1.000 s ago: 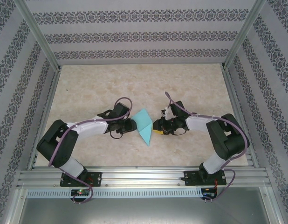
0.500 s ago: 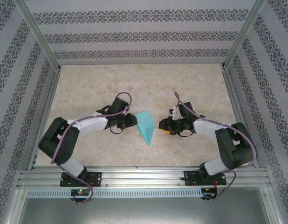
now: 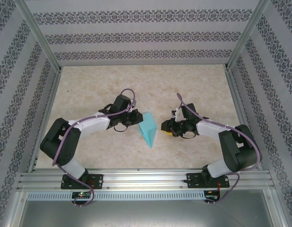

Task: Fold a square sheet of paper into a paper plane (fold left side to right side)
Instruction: Fold the wing for the fifth time at the center of the table.

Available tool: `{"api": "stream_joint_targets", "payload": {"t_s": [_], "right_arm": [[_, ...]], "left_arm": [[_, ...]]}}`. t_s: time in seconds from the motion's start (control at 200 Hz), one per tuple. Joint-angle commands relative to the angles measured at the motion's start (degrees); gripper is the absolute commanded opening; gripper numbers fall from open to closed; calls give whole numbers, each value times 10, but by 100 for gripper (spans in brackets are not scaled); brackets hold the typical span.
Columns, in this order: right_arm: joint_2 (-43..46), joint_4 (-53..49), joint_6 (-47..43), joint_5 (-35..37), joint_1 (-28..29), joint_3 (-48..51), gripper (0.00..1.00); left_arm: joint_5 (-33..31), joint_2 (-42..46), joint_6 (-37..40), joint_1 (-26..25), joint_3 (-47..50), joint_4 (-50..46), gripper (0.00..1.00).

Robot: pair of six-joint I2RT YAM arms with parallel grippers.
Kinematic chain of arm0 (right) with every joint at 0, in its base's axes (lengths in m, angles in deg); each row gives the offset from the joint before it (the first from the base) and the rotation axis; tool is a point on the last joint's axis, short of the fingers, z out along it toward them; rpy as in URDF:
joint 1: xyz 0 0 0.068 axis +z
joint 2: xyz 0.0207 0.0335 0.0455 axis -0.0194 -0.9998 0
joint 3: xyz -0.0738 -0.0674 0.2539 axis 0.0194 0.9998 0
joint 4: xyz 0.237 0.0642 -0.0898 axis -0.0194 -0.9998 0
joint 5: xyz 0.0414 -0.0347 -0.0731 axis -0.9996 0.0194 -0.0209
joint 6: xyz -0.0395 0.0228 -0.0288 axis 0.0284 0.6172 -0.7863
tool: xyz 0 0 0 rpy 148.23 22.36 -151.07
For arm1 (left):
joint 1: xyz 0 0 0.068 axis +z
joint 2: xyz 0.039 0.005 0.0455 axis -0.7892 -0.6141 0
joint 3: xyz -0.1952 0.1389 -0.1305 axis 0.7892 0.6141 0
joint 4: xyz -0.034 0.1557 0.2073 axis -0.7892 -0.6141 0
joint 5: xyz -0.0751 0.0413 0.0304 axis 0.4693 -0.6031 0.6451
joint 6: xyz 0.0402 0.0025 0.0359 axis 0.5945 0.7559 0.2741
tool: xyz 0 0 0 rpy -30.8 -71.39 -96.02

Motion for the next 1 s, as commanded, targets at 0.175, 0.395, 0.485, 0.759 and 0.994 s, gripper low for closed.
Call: {"api": "stream_joint_targets", "payload": {"t_s": [0.175,0.395,0.485,0.759,0.994], "right_arm": [[-12,19,1,-2,16,10,44],[-21,10,8,29,53,-2,44],[-26,9,13,43,73,-8,45],[-50,7,24,73,114,-33,43],[-78,-7,22,88,137,-68,42]], "left_arm": [[-31,-55,20,8,-11,-6,12],[-45,-75,24,10,3,-4,11],[-46,-82,22,11,8,1,11],[-50,-95,17,13,27,15,10],[-47,-99,13,13,33,25,10]]}}
